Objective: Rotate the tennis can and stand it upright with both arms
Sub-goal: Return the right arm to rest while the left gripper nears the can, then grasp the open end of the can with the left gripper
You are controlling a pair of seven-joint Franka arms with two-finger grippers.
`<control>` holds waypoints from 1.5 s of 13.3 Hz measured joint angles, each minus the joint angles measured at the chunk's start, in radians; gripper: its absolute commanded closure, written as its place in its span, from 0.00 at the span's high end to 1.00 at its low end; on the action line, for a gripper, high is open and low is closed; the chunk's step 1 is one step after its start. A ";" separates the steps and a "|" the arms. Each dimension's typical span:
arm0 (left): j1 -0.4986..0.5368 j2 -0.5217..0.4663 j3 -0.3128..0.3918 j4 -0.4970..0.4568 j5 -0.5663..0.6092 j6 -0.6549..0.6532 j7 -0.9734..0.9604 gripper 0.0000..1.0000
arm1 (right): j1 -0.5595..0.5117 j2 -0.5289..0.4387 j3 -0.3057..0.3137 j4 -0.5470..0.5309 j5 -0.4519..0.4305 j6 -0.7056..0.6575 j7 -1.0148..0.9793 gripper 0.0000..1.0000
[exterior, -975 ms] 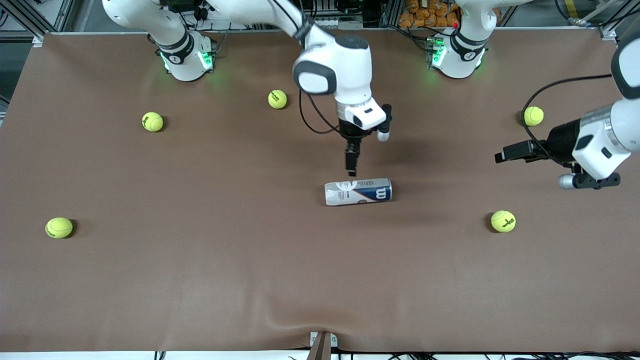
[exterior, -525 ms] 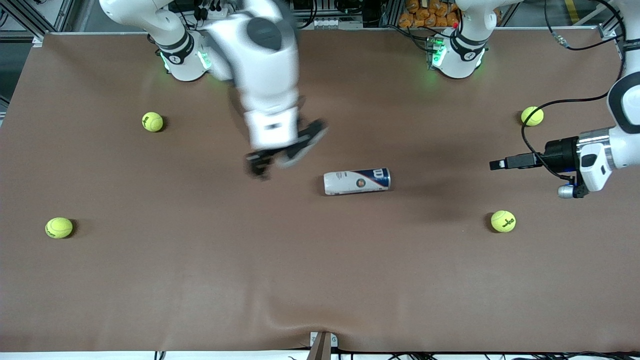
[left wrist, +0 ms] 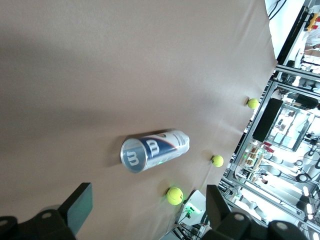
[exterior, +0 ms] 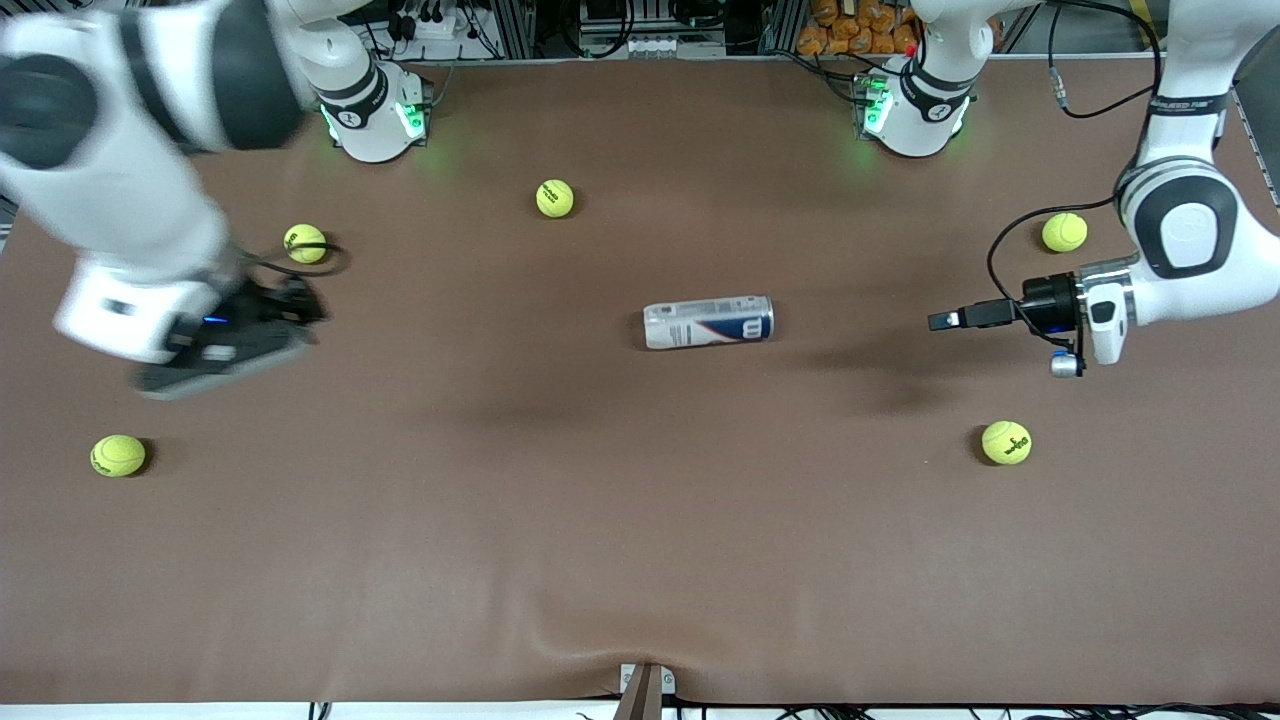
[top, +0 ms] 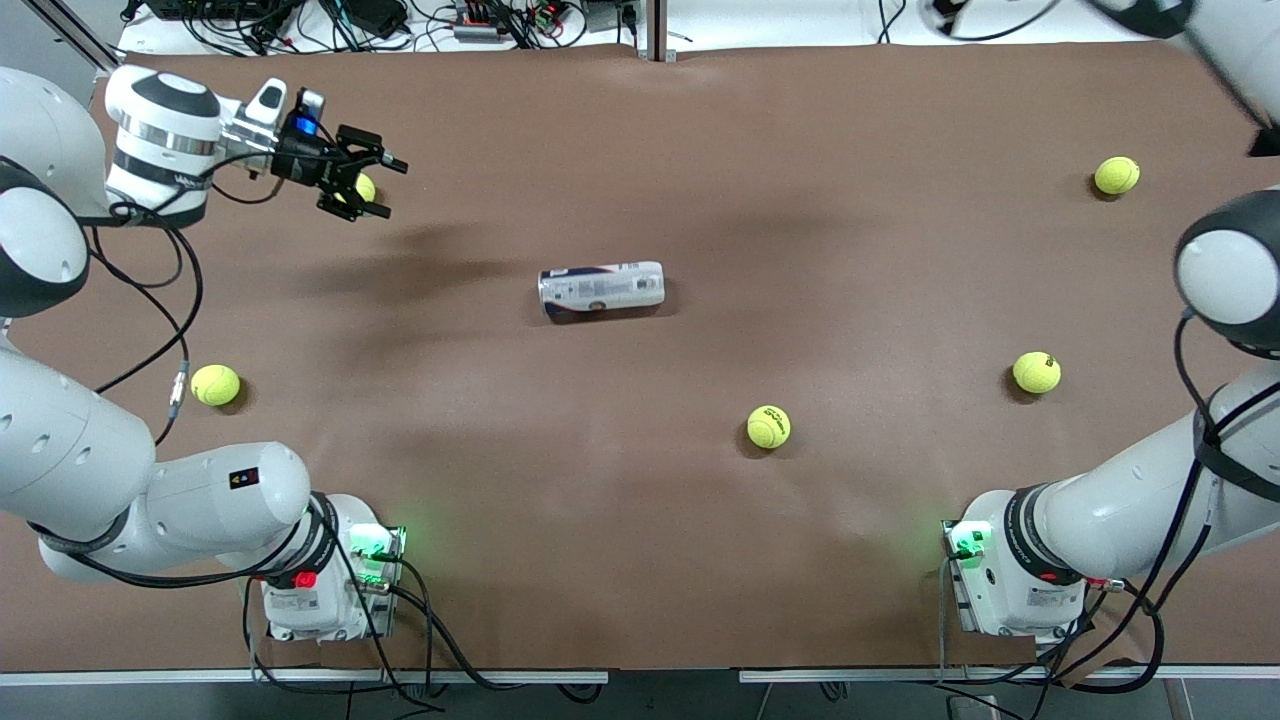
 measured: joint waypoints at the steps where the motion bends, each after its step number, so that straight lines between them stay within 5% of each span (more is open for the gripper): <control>1: 0.000 0.000 -0.002 -0.011 -0.008 0.001 0.002 1.00 | -0.047 -0.017 -0.001 -0.004 0.011 -0.031 0.009 1.00; 9: -0.001 -0.009 -0.023 -0.065 -0.057 0.003 0.011 1.00 | -0.261 -0.254 -0.001 -0.266 0.141 -0.028 0.058 1.00; 20: -0.004 0.047 -0.148 -0.182 -0.331 0.178 0.217 1.00 | -0.268 -0.371 0.008 -0.292 0.152 -0.058 0.070 1.00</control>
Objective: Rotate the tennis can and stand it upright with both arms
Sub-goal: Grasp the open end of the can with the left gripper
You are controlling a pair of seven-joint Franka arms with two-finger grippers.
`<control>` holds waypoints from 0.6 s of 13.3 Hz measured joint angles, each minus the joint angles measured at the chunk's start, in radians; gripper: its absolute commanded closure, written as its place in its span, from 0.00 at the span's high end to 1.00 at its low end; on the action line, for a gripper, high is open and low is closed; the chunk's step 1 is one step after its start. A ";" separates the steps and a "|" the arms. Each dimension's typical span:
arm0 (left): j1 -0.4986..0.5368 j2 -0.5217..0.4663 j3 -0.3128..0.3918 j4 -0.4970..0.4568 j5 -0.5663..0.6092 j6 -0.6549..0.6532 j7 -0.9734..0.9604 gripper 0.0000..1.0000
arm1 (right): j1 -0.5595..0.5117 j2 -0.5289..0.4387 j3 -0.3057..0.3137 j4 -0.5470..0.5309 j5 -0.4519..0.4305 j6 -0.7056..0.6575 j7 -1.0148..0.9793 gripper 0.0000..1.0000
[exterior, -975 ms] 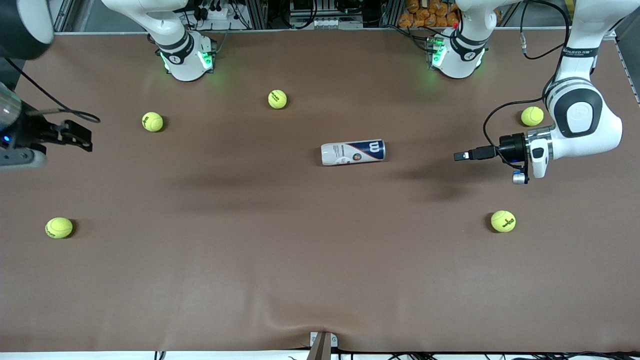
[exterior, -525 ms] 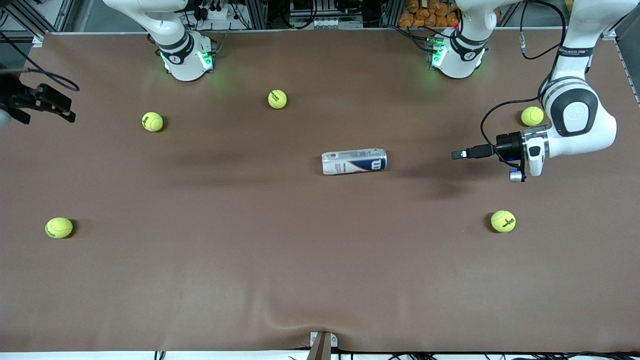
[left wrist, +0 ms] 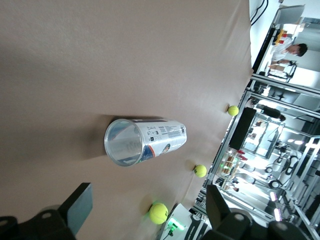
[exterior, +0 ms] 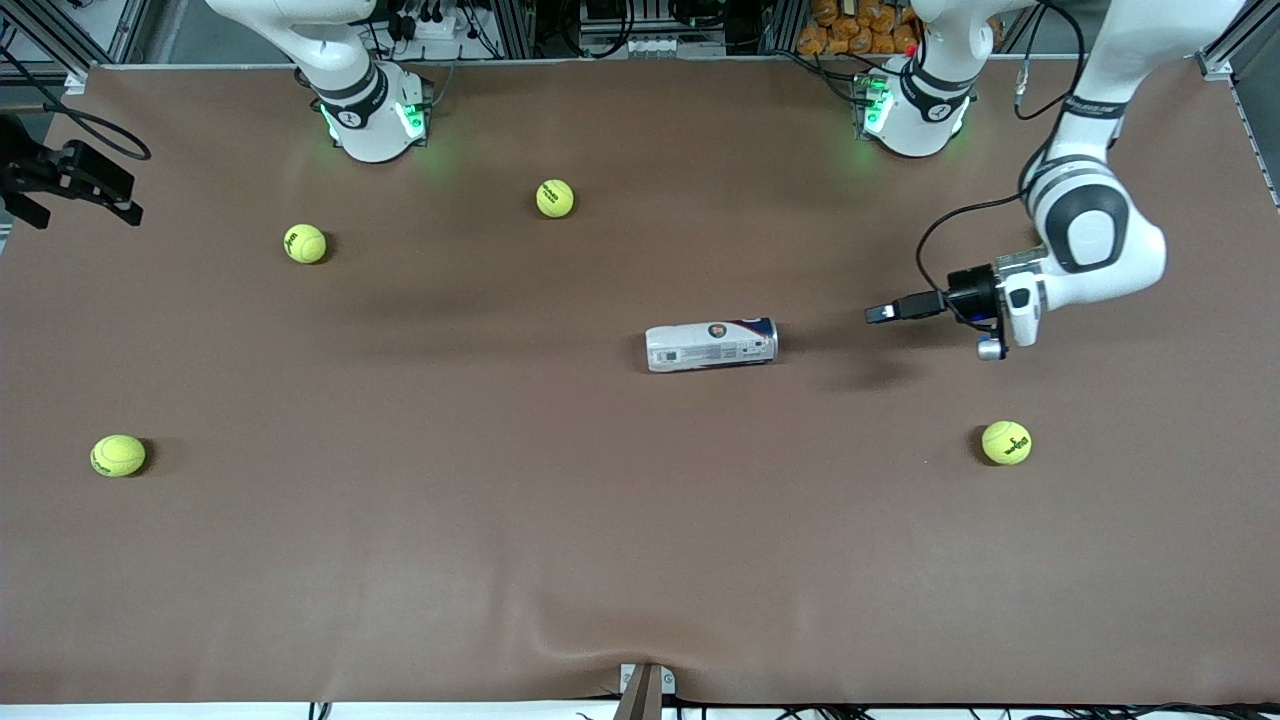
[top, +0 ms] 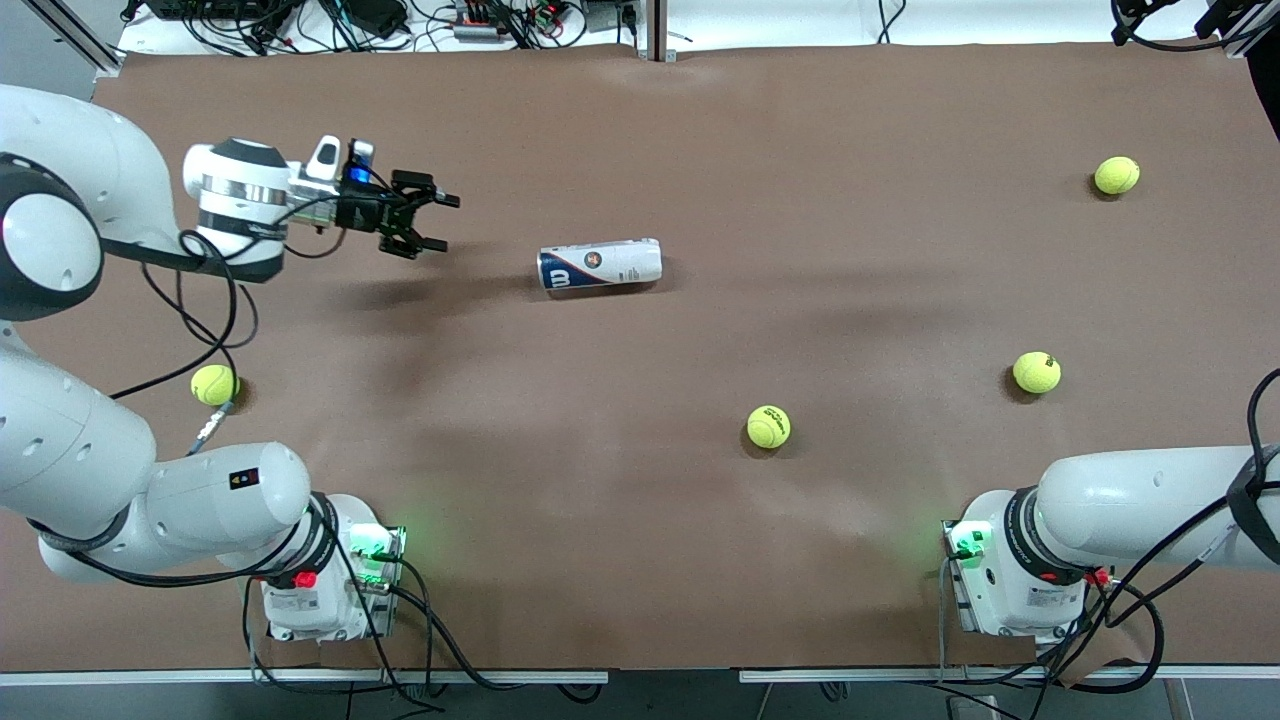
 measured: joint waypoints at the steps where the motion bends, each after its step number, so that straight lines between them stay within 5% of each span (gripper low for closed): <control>1: -0.001 0.031 -0.013 -0.003 -0.042 0.008 0.040 1.00 | 0.000 -0.006 0.000 0.000 0.003 0.000 0.000 1.00; 8: -0.077 0.150 -0.041 0.003 -0.228 0.093 0.178 1.00 | 0.000 -0.014 0.000 -0.011 0.019 0.022 0.001 1.00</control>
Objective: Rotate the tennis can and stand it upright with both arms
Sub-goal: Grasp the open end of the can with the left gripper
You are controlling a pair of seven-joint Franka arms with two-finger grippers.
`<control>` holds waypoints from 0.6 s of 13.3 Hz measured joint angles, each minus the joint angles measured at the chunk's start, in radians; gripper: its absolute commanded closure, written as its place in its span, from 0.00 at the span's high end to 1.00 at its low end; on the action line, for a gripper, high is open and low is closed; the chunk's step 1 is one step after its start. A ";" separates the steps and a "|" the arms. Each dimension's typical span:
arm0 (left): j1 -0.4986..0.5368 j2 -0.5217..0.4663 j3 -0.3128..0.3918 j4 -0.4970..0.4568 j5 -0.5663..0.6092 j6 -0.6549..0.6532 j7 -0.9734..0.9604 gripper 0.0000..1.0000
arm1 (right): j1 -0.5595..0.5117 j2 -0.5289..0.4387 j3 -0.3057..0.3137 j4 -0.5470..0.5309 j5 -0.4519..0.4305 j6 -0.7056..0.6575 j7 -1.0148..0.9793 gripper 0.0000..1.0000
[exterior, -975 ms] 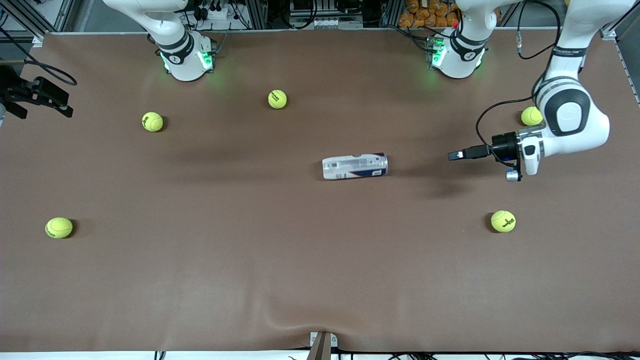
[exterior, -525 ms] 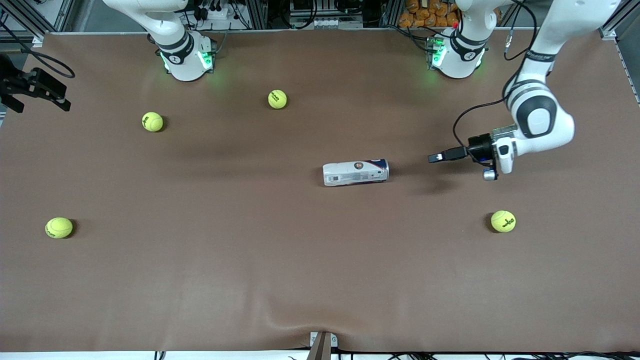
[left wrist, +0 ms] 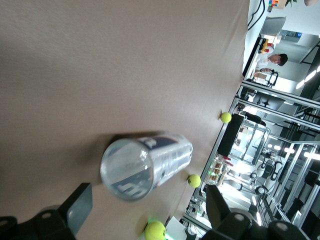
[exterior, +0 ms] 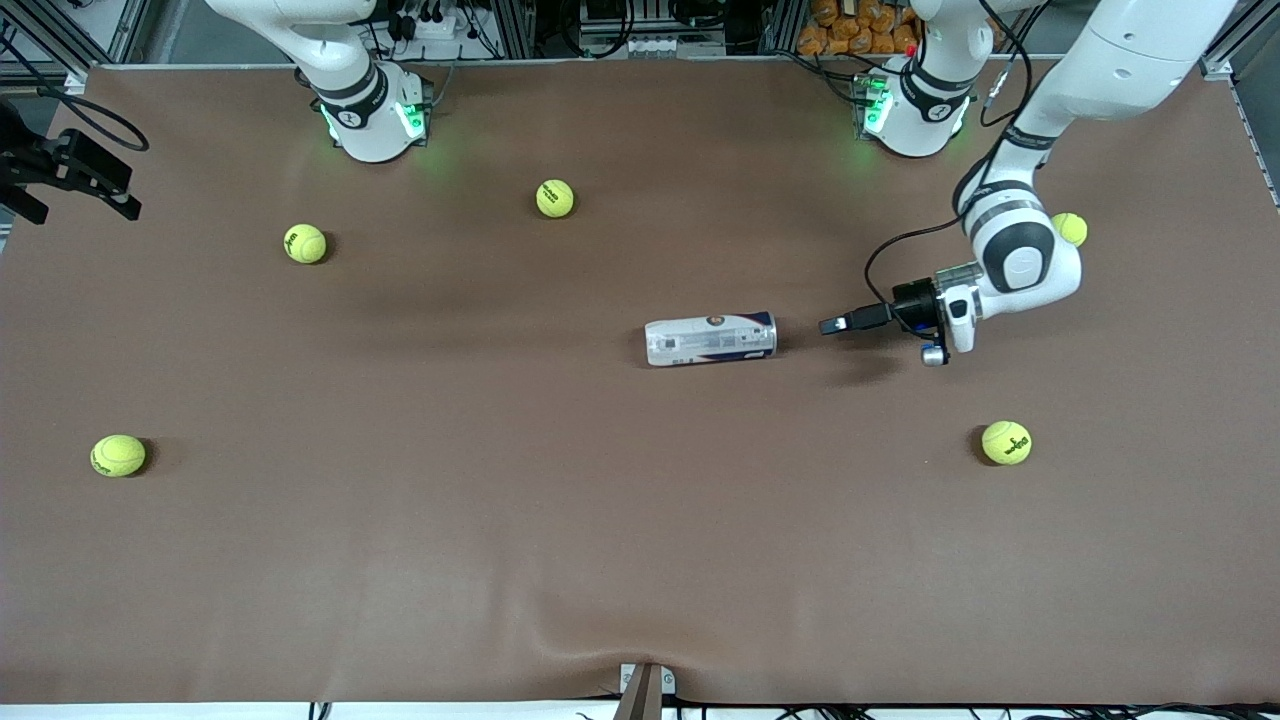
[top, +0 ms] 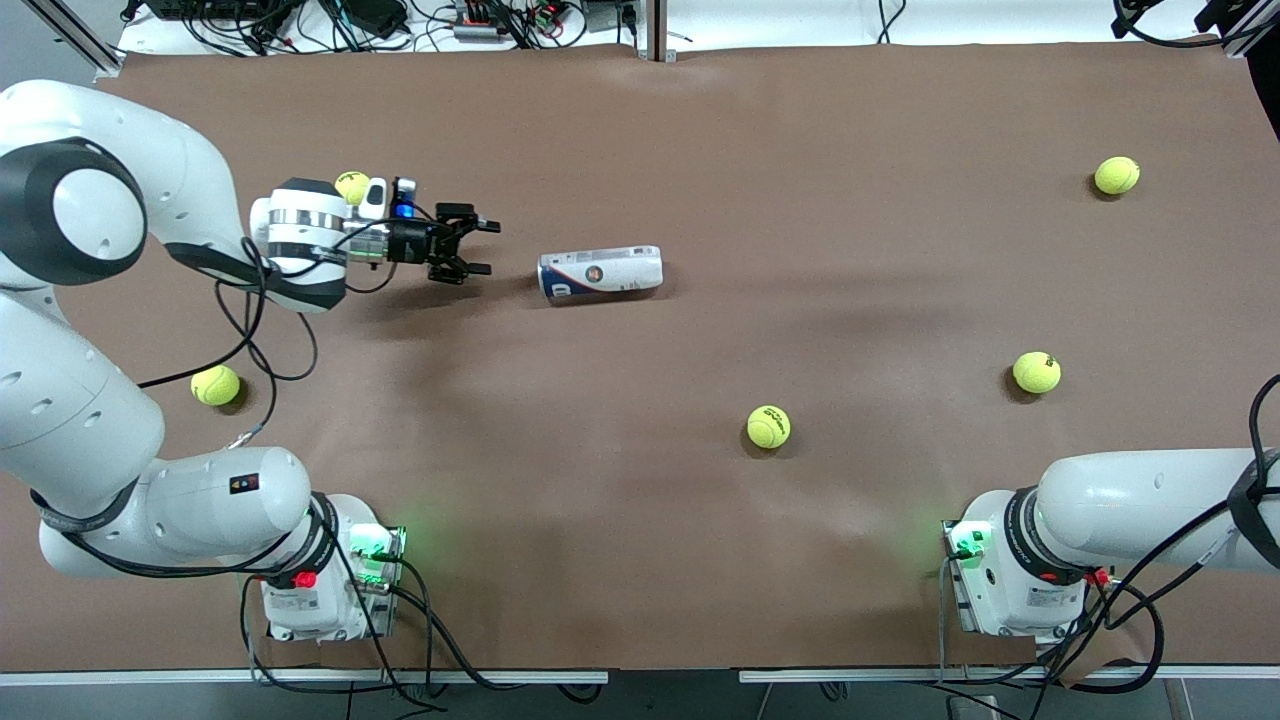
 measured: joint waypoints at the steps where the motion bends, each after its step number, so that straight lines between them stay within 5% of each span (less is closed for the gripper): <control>1: -0.026 0.000 -0.003 0.001 -0.027 0.016 0.000 1.00 | 0.000 0.000 0.000 -0.002 0.000 0.000 0.000 1.00; 8: -0.059 0.000 -0.054 -0.001 -0.088 0.028 -0.002 1.00 | 0.000 0.000 0.000 -0.005 0.000 0.015 0.000 1.00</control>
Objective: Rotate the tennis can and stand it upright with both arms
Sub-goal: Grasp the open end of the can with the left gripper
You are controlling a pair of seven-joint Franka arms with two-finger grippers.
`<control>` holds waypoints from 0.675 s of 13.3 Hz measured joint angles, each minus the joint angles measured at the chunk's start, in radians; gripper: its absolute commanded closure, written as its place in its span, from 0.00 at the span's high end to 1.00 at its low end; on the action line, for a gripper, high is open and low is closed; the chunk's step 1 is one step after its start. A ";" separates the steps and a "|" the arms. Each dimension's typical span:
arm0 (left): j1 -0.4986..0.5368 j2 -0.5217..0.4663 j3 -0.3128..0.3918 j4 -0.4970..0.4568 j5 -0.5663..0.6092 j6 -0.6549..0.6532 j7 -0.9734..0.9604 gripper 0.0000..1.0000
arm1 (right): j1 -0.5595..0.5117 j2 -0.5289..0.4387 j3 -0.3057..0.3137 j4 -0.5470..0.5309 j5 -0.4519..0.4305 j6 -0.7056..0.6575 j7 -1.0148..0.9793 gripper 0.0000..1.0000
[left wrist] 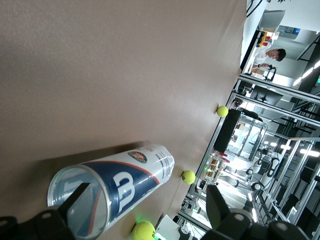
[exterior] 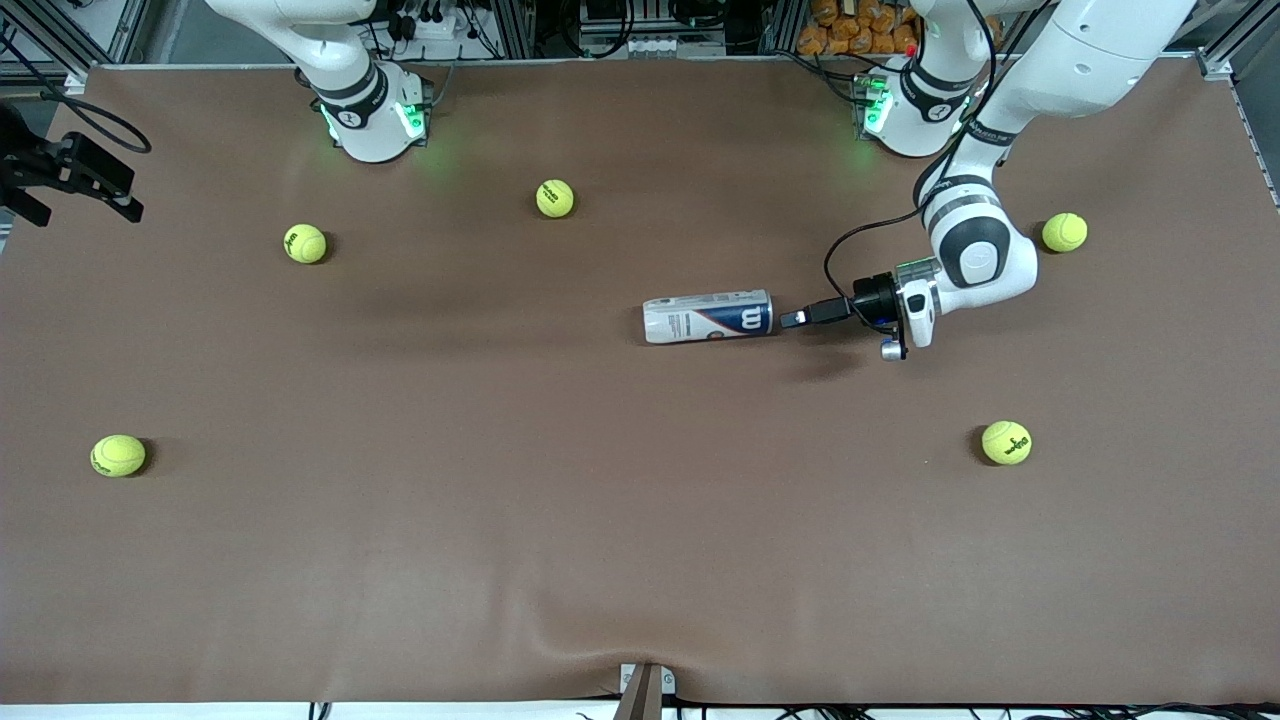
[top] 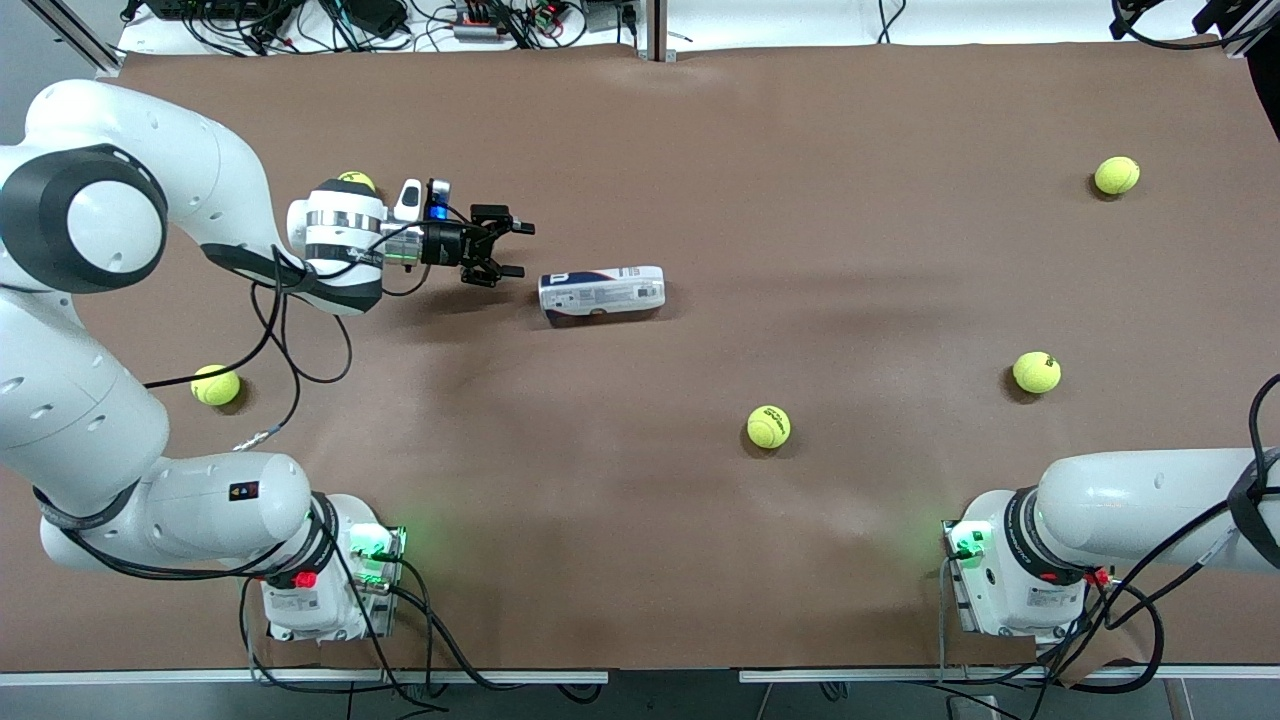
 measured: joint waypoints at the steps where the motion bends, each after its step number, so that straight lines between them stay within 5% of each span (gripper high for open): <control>1: 0.000 0.000 -0.002 -0.004 0.000 0.000 0.000 1.00 | 0.000 0.000 0.000 0.000 0.000 0.006 0.000 1.00; 9: -0.005 0.034 -0.015 -0.026 0.000 0.000 0.001 1.00 | -0.019 0.008 -0.005 -0.006 0.000 0.007 0.000 1.00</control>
